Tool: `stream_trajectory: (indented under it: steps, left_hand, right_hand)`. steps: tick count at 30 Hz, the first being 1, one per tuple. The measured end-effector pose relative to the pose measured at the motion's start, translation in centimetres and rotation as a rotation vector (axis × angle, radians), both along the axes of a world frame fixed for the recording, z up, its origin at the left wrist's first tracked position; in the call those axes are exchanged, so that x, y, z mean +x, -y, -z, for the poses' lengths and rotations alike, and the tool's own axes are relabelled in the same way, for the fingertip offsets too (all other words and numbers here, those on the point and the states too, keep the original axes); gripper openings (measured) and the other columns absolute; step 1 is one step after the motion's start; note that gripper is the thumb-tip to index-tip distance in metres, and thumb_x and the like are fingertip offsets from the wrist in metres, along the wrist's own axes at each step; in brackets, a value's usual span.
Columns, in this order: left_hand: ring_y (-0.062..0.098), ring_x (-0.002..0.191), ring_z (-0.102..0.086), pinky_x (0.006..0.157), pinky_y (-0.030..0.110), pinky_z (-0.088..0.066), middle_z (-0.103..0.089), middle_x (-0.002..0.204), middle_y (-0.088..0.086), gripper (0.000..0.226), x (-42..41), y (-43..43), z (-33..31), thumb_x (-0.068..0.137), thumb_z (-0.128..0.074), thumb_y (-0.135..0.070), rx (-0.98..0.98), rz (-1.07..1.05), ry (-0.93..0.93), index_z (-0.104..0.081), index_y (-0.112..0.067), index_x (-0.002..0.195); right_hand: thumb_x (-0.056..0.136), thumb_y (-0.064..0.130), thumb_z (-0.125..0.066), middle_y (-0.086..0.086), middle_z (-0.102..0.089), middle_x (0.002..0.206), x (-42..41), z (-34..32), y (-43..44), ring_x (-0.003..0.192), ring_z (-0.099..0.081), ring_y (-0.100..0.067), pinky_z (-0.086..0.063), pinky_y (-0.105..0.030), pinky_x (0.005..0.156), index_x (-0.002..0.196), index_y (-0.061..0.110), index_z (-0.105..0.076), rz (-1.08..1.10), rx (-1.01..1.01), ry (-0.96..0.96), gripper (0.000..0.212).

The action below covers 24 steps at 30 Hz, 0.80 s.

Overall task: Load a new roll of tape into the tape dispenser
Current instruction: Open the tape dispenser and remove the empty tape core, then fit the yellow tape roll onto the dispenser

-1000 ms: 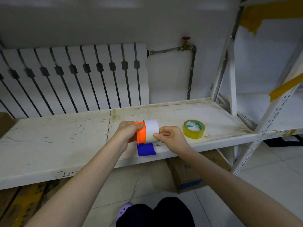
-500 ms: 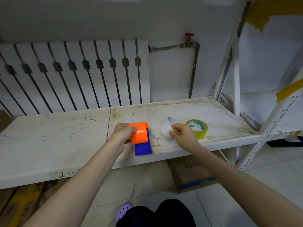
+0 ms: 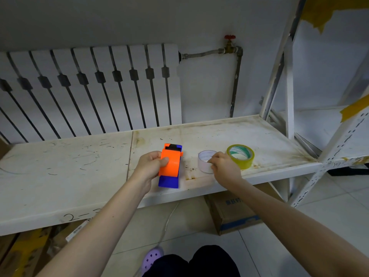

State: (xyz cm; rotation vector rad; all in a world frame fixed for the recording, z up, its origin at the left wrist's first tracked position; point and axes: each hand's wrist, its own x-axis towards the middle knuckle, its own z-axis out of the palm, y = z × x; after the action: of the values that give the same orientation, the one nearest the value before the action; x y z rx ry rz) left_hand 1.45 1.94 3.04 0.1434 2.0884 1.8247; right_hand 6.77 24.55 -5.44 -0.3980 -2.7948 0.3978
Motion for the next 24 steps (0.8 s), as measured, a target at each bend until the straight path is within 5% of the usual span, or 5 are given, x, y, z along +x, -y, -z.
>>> stream_trajectory:
  steps: [3, 7, 13, 17, 24]
  left_hand:
    - [0.015, 0.079, -0.058, 0.064, 0.028, -0.047, -0.061, 0.086, 0.0, 0.01, 0.2, -0.2, 0.4, 0.09, -0.057, -0.009, 0.025, -0.002, 0.05, -0.057, -0.018, 0.084]
    - [0.014, 0.079, -0.057, 0.059, 0.029, -0.045, -0.06, 0.087, 0.0, 0.011, 0.3, -0.5, 0.8, 0.089, -0.058, -0.009, 0.053, -0.043, 0.102, -0.056, -0.02, 0.084]
    - [0.016, 0.075, -0.056, 0.057, 0.031, -0.044, -0.059, 0.085, 0.002, 0.009, 0.2, -1.3, 1.5, 0.089, -0.058, -0.008, 0.072, -0.108, 0.171, -0.056, -0.015, 0.085]
    - [0.018, 0.073, -0.056, 0.059, 0.032, -0.045, -0.059, 0.084, 0.006, 0.009, 0.0, -1.4, 2.1, 0.09, -0.056, -0.007, 0.065, -0.133, 0.193, -0.055, -0.014, 0.084]
    - [0.023, 0.078, -0.056, 0.068, 0.037, -0.049, -0.057, 0.086, 0.006, 0.012, -0.1, -1.2, 2.5, 0.092, -0.054, -0.009, -0.057, -0.08, 0.169, -0.052, -0.014, 0.082]
  right_hand:
    - [0.085, -0.001, -0.043, -0.004, -0.052, 0.135, 0.5, 0.4, -0.1, 0.121, -0.049, -0.023, -0.048, -0.037, 0.092, 0.122, 0.013, -0.06, -0.003, -0.141, -0.057, 0.043]
    - [0.08, -0.003, -0.046, -0.008, -0.058, 0.127, 1.3, 0.0, -1.7, 0.115, -0.052, -0.027, -0.049, -0.04, 0.087, 0.124, 0.013, -0.054, 0.154, -0.154, -0.212, 0.048]
    - [0.084, 0.011, -0.052, -0.01, -0.05, 0.135, 2.6, 0.2, -4.8, 0.125, -0.044, -0.028, -0.034, -0.044, 0.107, 0.13, 0.011, -0.043, 0.318, -0.002, 0.098, 0.047]
    - [0.083, 0.007, -0.052, -0.009, -0.052, 0.131, 3.0, 0.3, -5.6, 0.125, -0.041, -0.028, -0.032, -0.046, 0.108, 0.125, 0.012, -0.047, 0.3, 0.037, 0.113, 0.042]
    - [0.088, 0.017, -0.054, -0.007, -0.059, 0.083, 3.2, -0.6, -5.3, 0.081, -0.055, -0.027, -0.047, -0.035, 0.067, 0.077, 0.012, -0.054, 0.259, -0.166, 0.088, 0.012]
